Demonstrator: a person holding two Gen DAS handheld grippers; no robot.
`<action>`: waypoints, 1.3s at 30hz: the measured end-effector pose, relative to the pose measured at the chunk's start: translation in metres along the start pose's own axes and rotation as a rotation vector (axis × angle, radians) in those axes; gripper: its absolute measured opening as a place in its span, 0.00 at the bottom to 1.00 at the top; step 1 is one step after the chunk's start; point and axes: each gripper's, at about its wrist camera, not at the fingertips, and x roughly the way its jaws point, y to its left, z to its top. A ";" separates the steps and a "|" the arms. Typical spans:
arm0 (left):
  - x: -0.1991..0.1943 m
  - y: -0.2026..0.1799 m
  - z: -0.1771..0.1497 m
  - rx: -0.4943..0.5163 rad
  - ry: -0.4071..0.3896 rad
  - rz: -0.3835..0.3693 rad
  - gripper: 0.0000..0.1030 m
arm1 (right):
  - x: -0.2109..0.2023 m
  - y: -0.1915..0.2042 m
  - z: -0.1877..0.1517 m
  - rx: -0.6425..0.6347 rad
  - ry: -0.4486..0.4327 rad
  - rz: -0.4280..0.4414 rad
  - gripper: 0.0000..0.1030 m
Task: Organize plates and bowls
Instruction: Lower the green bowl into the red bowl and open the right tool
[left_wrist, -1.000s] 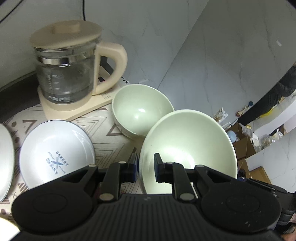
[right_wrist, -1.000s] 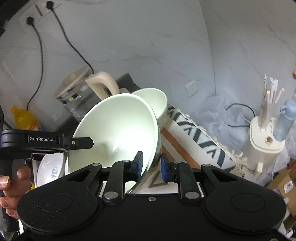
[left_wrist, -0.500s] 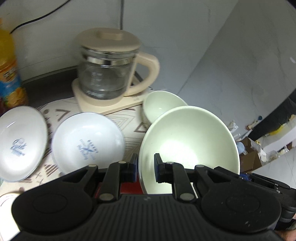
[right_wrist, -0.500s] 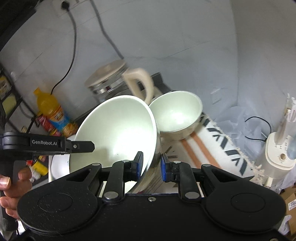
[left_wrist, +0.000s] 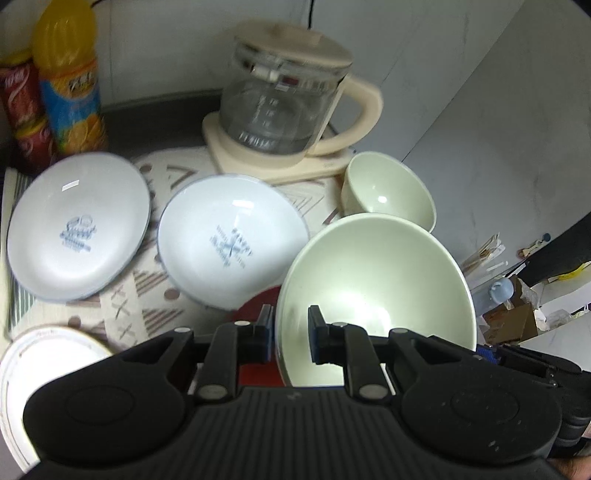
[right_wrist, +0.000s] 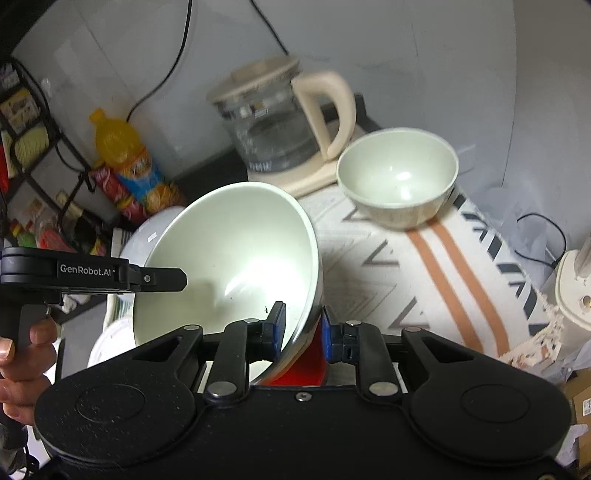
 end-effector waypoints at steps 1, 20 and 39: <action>0.002 0.002 -0.003 -0.001 0.006 0.003 0.16 | 0.003 0.001 -0.002 -0.001 0.012 -0.001 0.20; 0.044 0.039 -0.022 -0.082 0.133 -0.025 0.20 | 0.035 0.017 -0.018 -0.064 0.102 -0.101 0.17; 0.009 0.032 0.012 -0.034 0.041 -0.044 0.36 | 0.026 0.011 -0.012 0.007 0.048 -0.099 0.10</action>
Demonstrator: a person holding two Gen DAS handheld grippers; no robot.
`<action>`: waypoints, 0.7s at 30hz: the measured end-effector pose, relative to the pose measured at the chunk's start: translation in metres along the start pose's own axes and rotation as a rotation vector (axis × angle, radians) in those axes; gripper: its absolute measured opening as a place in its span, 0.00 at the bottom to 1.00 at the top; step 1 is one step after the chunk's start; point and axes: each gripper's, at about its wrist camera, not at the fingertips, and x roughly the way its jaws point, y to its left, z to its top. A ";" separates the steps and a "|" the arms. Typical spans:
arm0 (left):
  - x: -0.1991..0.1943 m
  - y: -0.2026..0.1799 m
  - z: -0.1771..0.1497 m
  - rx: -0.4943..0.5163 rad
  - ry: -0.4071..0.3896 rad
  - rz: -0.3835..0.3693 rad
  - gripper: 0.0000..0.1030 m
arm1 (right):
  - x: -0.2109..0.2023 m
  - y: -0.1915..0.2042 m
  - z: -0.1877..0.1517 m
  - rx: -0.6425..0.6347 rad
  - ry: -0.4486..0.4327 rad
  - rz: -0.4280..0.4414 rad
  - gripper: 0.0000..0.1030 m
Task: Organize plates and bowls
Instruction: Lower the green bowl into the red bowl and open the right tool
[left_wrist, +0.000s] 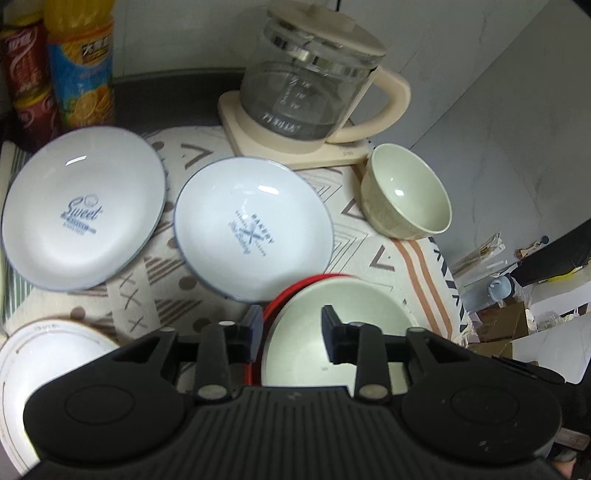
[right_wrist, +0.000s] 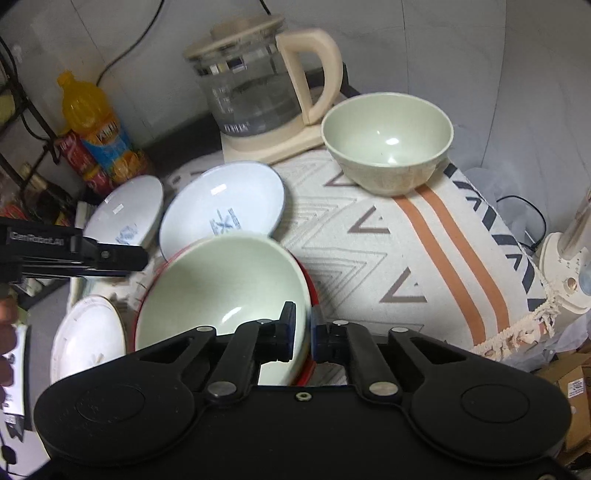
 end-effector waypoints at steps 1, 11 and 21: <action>0.000 -0.003 0.002 0.007 -0.004 -0.002 0.40 | -0.003 -0.001 0.001 0.011 -0.011 0.014 0.10; 0.020 -0.035 0.029 0.070 -0.024 -0.044 0.48 | -0.025 -0.034 0.012 0.126 -0.106 0.008 0.15; 0.061 -0.063 0.059 0.113 -0.002 -0.057 0.49 | -0.025 -0.072 0.028 0.257 -0.170 -0.024 0.30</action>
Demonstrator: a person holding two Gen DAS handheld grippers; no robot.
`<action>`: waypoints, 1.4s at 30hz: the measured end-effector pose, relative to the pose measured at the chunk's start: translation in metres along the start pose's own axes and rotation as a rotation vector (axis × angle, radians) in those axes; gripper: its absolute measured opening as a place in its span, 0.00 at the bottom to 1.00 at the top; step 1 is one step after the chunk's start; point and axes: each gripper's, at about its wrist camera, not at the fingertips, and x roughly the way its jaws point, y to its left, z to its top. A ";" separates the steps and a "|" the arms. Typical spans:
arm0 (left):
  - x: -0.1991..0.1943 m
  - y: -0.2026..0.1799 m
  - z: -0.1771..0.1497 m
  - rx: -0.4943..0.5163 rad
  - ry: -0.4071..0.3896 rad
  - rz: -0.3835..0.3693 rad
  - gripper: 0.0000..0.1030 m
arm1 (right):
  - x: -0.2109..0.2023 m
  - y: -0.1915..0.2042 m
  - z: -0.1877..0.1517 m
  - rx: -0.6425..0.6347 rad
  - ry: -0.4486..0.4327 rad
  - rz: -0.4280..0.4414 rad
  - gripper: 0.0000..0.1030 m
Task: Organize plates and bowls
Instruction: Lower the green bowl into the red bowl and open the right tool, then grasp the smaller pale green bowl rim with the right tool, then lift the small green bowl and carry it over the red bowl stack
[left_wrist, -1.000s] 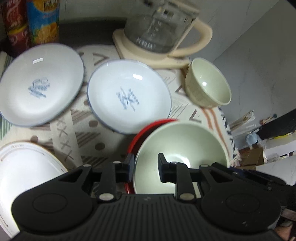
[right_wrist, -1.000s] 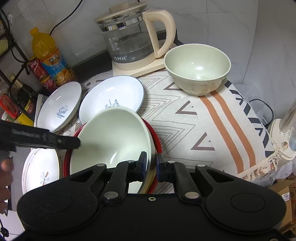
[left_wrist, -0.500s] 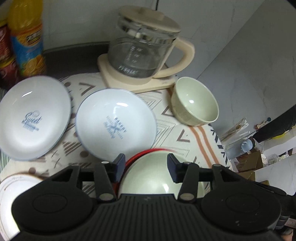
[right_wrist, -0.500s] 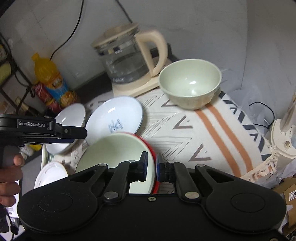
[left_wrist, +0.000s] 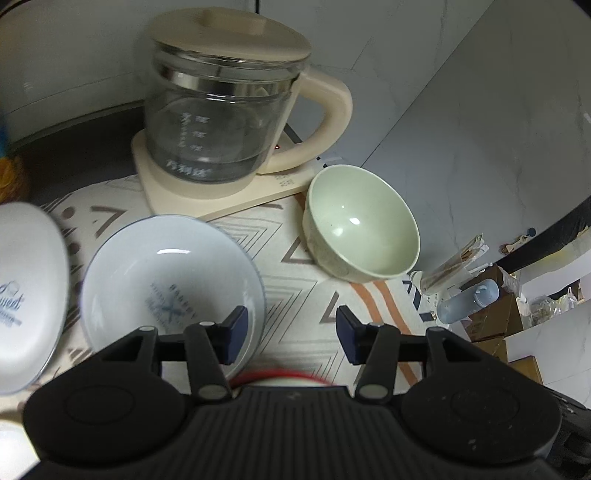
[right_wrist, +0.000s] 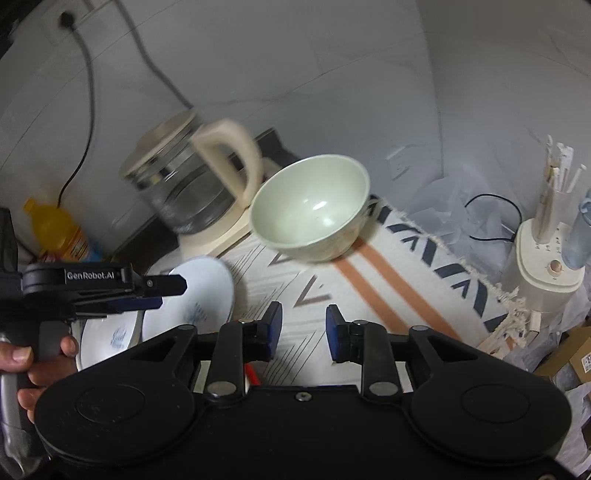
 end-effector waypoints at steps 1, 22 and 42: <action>0.005 -0.002 0.003 0.003 0.002 0.000 0.49 | 0.001 -0.003 0.002 0.012 -0.006 -0.006 0.32; 0.089 -0.019 0.052 -0.001 0.019 0.014 0.49 | 0.070 -0.042 0.045 0.206 -0.032 -0.022 0.41; 0.135 -0.025 0.066 -0.027 0.099 0.010 0.13 | 0.131 -0.039 0.055 0.267 0.041 -0.069 0.25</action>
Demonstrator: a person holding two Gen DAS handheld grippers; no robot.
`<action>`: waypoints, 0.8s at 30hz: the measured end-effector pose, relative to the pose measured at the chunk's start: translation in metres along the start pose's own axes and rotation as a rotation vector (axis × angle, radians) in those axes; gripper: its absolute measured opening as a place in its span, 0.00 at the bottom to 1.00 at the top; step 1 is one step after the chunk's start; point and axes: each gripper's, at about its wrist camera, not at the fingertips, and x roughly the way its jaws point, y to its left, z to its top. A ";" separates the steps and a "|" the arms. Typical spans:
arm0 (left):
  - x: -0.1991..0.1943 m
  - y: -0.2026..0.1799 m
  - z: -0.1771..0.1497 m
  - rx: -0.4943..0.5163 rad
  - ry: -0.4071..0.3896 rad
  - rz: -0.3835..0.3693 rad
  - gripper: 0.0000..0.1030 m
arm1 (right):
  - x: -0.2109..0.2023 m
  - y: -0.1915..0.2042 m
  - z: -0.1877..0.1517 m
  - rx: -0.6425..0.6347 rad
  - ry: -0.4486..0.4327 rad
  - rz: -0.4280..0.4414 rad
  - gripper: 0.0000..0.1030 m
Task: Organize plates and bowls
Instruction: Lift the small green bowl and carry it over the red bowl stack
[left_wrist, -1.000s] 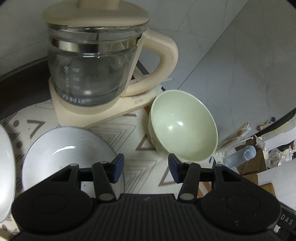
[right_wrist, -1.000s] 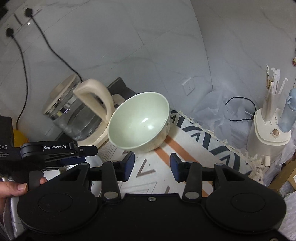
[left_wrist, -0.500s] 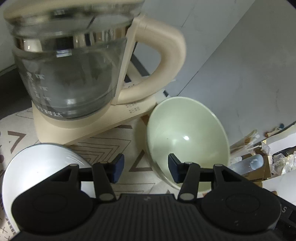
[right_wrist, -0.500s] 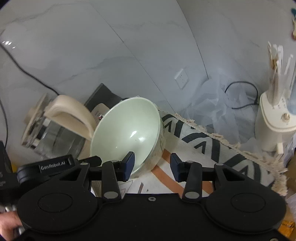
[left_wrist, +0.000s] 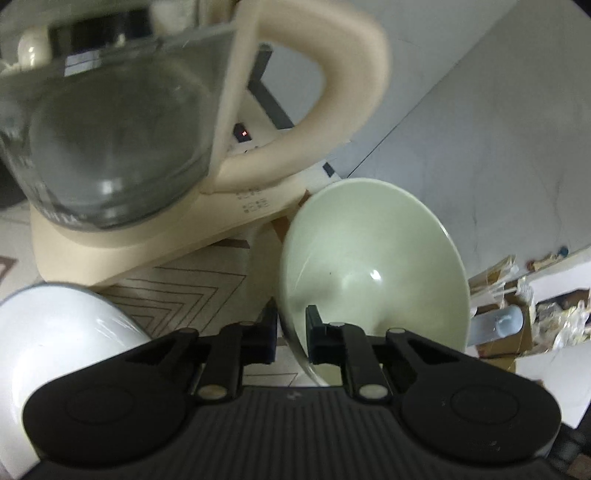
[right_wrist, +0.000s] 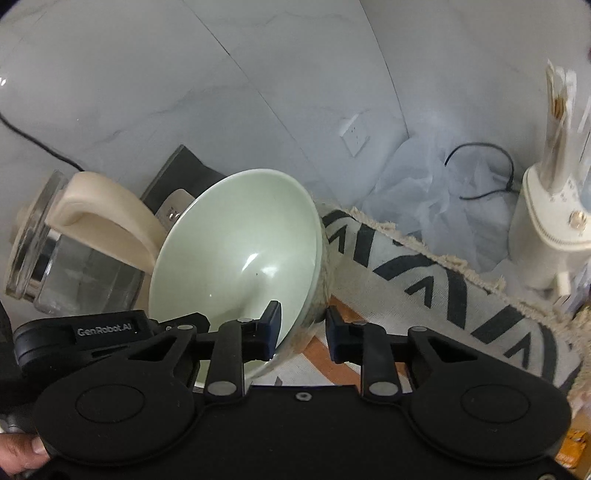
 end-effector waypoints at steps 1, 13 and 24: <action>-0.005 -0.002 -0.002 0.008 -0.005 -0.003 0.13 | -0.004 0.002 0.000 -0.010 -0.008 -0.003 0.25; -0.071 -0.028 -0.032 0.060 -0.008 -0.056 0.13 | -0.089 0.009 -0.014 -0.043 -0.106 -0.011 0.25; -0.126 -0.051 -0.071 0.119 -0.022 -0.049 0.13 | -0.153 0.002 -0.045 -0.048 -0.170 -0.002 0.25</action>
